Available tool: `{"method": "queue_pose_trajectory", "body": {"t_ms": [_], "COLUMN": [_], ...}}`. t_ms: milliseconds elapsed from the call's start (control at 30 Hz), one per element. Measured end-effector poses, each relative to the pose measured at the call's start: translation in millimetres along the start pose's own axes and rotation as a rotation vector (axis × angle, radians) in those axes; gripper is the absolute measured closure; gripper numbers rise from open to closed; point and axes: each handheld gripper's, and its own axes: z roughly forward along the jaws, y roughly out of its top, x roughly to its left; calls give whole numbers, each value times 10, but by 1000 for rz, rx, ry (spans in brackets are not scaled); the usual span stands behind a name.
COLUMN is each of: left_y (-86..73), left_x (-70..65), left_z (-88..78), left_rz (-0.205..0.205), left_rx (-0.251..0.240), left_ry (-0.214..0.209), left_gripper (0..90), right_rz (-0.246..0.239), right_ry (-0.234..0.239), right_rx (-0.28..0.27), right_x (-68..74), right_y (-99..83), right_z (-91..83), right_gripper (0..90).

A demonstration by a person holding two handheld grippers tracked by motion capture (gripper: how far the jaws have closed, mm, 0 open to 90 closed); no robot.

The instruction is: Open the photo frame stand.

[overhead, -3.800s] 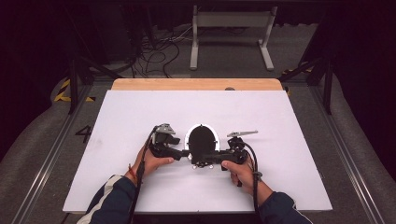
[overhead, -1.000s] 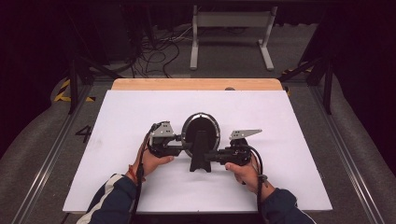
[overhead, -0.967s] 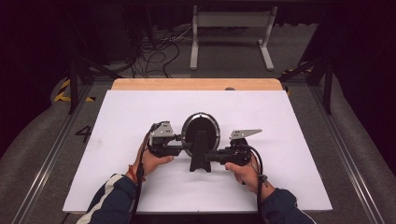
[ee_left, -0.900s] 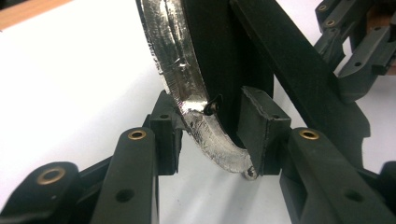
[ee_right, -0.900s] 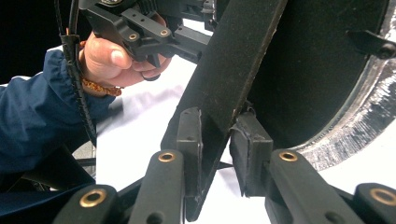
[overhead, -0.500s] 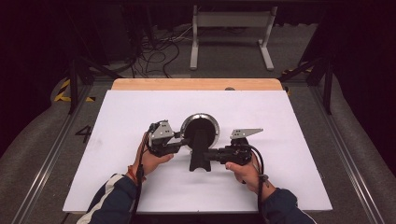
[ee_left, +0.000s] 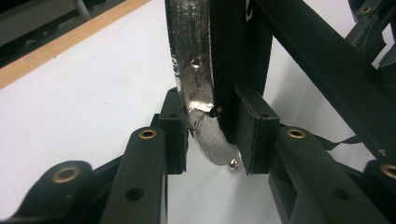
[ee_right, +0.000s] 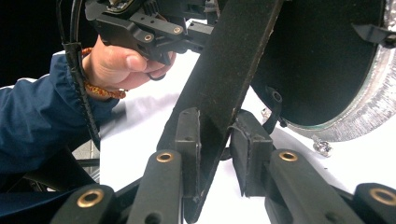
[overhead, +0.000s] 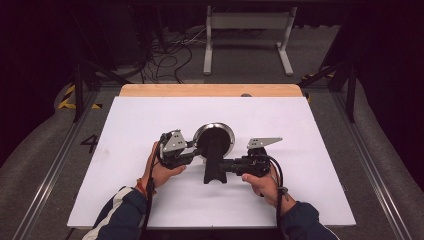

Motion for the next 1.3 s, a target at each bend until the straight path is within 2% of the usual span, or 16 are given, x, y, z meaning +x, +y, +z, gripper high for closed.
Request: {"method": "queue_pose_trajectory", "body": {"t_ms": [133, 300, 367, 567, 900, 1100, 1300], "left_y": [-29, -43, -59, -87, -64, -48, -39], "left_x": [16, 16, -8, -65, -117, -119, -113], "left_z": [18, 40, 74, 159, 203, 238, 246], "left_rz": [-20, -24, -11, 22, 68, 73, 84], "left_rx": [0, 13, 29, 83, 79, 79, 75], "left_ry": [-49, -82, -88, -58, 15, 58, 76], "left_gripper": [655, 654, 651, 678, 674, 679, 689], "right_rz": [-1, -3, -4, -7, -7, -2, -3], "right_ry": [5, 4, 2, 5, -14, -46, -75], "right_rx": [2, 1, 1, 7, 4, 4, 6], "right_x": [1, -4, -4, 6, -11, -31, -62], "right_y": [-10, -19, -19, -25, -16, -18, -23], "right_z": [1, 2, 2, 12, -19, -16, 0], "right_gripper": [743, 752, 761, 777, 769, 771, 775]}}
